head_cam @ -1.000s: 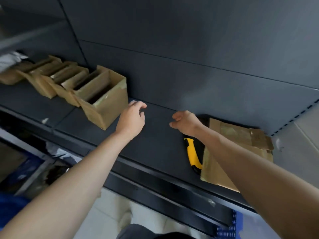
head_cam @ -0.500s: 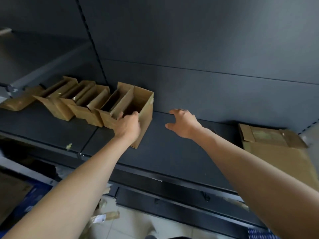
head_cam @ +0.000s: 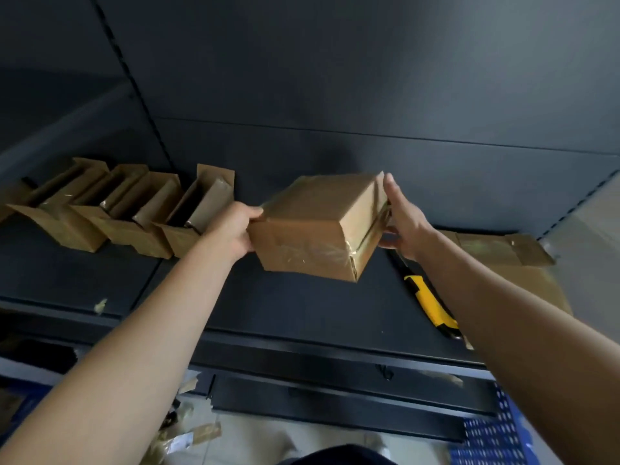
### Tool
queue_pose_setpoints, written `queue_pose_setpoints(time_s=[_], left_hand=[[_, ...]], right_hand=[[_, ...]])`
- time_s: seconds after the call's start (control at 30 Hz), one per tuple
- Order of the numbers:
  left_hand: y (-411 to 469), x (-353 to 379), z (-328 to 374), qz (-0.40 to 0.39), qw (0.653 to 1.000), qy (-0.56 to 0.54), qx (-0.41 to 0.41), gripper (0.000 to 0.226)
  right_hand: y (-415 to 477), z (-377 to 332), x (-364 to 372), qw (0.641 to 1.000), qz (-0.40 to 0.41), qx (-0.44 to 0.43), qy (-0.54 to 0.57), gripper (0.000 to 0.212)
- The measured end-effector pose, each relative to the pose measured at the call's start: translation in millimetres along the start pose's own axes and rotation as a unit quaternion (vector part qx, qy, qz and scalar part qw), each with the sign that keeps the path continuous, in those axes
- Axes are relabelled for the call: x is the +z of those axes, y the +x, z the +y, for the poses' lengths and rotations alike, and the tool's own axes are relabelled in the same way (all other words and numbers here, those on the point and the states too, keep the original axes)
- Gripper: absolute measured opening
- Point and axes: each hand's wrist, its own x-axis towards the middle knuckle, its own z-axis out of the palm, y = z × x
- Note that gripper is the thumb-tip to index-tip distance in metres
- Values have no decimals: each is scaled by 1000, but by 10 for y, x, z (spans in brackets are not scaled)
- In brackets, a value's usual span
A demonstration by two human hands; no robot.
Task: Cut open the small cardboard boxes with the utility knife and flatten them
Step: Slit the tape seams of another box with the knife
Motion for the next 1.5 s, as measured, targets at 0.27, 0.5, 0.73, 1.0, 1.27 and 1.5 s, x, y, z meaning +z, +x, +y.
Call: queue_pose_setpoints(time_s=[0.27,0.5,0.73,1.0,1.27,1.5], left_hand=[[343,395,-548,40,985,156,-65,33],[377,461,-483,41,985,156,52,49],[35,604,-331,-44,760,604,237,91],[-2,613,-353,-89,699,674,221,102],[-21,657,-384,-116,739,618,241,75],[15,555,-359,-113,739,625,225,91]], right_hand=[[49,-8,-208,986,40,22,-163,62],[118,138,-72,977,81,54,-192,49],[264,156,8,959,126,29,-251,57],[423,893,-466,836,95,126,-526,42],[443,1166,-581,802,80,117,-580,56],[512,517,-538,917,24,-63,-394,17]])
